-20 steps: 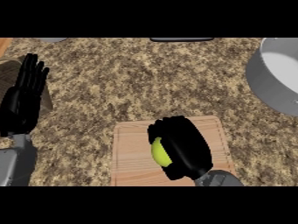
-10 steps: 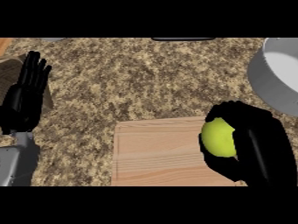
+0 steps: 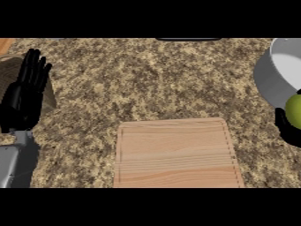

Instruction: Pick the pear from the cutting board and place it in the pot

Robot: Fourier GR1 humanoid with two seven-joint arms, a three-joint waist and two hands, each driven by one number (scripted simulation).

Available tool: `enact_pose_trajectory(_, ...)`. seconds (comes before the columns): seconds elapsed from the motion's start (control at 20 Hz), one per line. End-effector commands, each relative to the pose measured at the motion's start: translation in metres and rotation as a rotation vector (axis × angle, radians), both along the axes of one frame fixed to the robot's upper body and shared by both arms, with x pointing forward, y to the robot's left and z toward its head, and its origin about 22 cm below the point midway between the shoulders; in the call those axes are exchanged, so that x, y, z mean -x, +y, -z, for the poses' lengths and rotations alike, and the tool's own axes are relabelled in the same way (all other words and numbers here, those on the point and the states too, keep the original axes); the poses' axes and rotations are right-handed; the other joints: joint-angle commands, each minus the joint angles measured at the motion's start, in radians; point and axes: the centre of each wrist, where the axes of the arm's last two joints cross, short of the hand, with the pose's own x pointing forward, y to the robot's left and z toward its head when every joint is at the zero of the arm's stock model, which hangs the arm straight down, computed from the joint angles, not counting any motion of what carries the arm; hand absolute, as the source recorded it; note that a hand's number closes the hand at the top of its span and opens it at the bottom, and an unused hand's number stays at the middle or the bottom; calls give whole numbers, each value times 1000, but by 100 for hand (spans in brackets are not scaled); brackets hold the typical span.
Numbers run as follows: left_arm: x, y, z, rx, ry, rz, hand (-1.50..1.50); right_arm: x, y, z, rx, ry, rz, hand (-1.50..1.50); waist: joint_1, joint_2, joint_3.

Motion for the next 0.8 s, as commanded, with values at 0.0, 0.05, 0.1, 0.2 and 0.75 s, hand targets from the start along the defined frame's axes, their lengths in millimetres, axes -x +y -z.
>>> enact_pose_trajectory(0.0,-2,-1,2,4,-12,10,0,-22,-52,-9,-16,20,60,150,8,2,0)
enact_pose_trajectory(0.05,10,4,6,0,-6,26,0,-21,-76,-16,4,42,82,150,11,1,0)
enact_pose_trajectory(0.1,-3,-1,2,9,-3,14,0,-21,-91,-5,6,46,74,150,4,2,0)
enact_pose_trajectory(0.2,-6,-15,15,-3,-2,24,0,-37,-113,-13,-15,25,78,150,7,4,0)
enact_pose_trajectory(0.75,-2,-9,1,-1,-9,40,0,-92,-193,46,-23,70,60,150,24,5,1)
